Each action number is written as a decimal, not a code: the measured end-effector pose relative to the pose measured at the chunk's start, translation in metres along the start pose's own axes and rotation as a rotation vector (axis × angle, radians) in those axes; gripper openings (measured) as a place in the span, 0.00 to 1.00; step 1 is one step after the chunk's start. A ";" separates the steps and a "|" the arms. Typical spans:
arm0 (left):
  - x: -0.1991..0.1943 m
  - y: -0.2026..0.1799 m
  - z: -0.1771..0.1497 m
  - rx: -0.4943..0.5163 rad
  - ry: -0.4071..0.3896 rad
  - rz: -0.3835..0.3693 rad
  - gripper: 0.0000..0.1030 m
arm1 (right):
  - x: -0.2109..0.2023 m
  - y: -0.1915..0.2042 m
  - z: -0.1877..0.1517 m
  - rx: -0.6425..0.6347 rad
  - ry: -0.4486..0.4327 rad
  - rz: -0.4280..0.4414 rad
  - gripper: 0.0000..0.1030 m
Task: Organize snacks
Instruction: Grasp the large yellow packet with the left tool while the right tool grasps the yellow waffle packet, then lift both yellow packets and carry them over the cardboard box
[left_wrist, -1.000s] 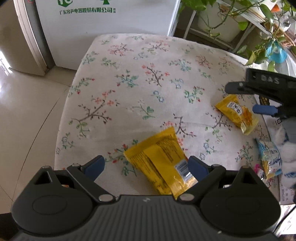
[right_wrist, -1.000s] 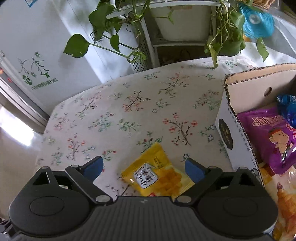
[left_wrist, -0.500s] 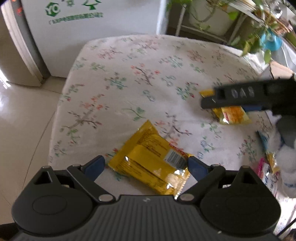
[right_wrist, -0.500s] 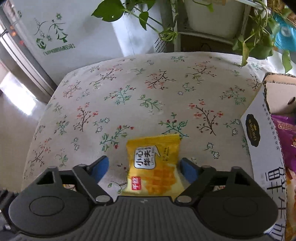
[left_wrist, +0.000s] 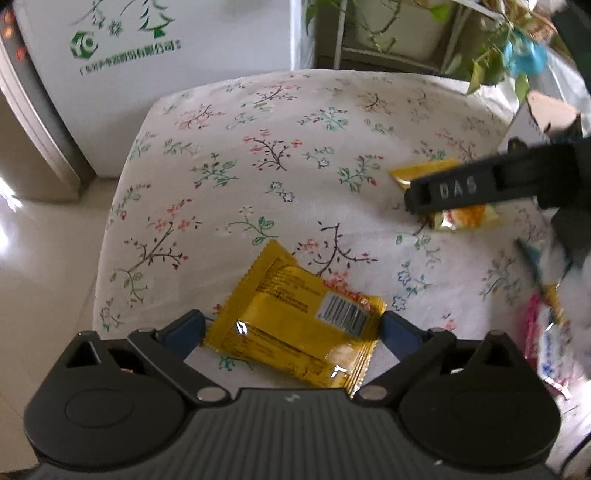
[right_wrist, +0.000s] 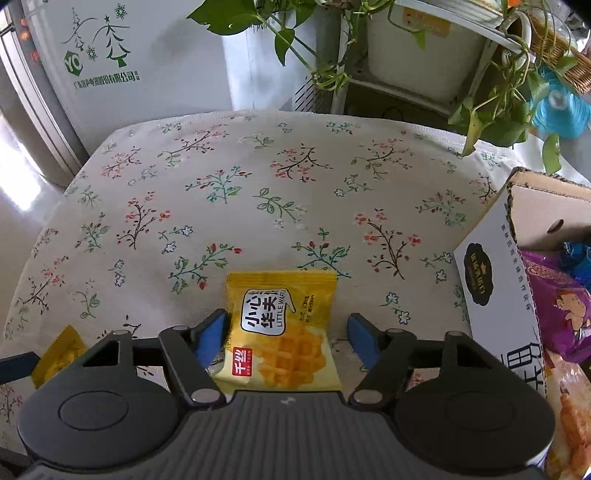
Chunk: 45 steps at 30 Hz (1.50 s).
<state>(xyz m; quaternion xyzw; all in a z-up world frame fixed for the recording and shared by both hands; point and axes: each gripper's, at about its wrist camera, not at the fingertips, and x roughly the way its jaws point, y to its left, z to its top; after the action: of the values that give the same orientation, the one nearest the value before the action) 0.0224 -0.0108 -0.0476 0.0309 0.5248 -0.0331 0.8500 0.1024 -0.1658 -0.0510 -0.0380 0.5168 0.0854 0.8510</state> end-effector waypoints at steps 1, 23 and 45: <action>0.000 0.000 -0.001 -0.004 -0.010 0.001 0.99 | 0.000 0.000 0.000 0.006 -0.004 -0.003 0.71; -0.021 0.007 0.006 -0.001 -0.117 -0.099 0.62 | -0.025 -0.005 0.005 0.086 -0.060 0.057 0.55; -0.049 0.012 0.030 -0.084 -0.249 -0.098 0.62 | -0.114 -0.029 -0.011 0.167 -0.225 0.087 0.55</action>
<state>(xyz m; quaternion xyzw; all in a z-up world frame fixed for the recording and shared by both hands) 0.0286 0.0001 0.0098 -0.0347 0.4169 -0.0560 0.9065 0.0468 -0.2083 0.0445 0.0650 0.4245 0.0826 0.8993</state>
